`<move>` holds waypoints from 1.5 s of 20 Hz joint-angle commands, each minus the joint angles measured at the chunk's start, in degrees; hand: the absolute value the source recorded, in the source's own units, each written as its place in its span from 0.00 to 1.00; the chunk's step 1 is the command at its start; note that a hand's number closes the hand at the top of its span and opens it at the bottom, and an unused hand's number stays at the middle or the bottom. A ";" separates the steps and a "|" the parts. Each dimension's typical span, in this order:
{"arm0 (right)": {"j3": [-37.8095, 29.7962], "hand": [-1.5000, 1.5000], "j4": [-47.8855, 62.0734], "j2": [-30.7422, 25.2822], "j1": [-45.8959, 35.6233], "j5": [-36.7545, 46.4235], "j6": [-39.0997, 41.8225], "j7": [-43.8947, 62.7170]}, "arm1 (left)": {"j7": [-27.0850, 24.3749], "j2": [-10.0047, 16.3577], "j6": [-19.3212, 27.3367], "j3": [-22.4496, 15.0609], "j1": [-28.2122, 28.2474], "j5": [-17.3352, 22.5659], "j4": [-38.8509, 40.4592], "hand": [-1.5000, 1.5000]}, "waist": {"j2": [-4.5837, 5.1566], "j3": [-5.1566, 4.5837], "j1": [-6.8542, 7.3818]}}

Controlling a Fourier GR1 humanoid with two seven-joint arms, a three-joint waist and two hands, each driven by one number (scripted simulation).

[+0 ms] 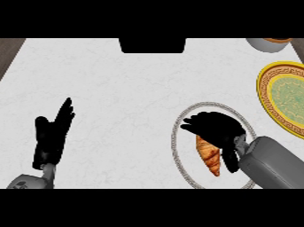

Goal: Pick the croissant from the placemat and place it in the plate

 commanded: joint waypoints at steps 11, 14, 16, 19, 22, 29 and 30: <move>-5.12 0.00 5.42 7.82 3.42 12.62 4.88 -4.49 | 5.47 -3.39 -0.74 2.62 2.34 -5.29 -6.16 0.50 | -0.02 0.03 0.01; -7.16 0.00 7.99 8.17 1.86 14.03 5.98 -6.96 | -2.74 -5.02 -4.49 5.22 -0.85 -4.65 5.18 0.50 | 0.06 0.01 -0.15; -6.98 0.00 5.71 7.10 6.02 16.51 3.09 -8.41 | -0.01 -6.88 -1.70 3.81 -0.57 -7.54 1.84 0.50 | 0.01 0.02 -0.22; -6.59 0.00 9.58 13.50 5.48 19.48 3.07 -6.63 | -1.73 -6.69 -4.71 5.38 1.42 -6.36 1.86 0.50 | 0.03 0.02 -0.05; -9.35 0.00 13.20 10.55 4.88 21.59 1.67 -12.45 | 1.70 -6.74 -5.16 4.97 1.66 -8.07 -1.30 0.50 | 0.03 0.02 -0.01; -7.93 1.00 18.88 9.79 4.73 26.81 -8.54 -21.16 | 3.62 -6.02 -6.36 6.99 0.96 -8.13 -3.44 0.50 | 0.06 0.05 0.25; -9.50 1.00 15.90 10.38 4.78 26.83 -5.19 -21.15 | 1.78 -6.03 -7.30 9.02 0.16 -7.88 0.37 0.50 | 0.03 0.02 -0.03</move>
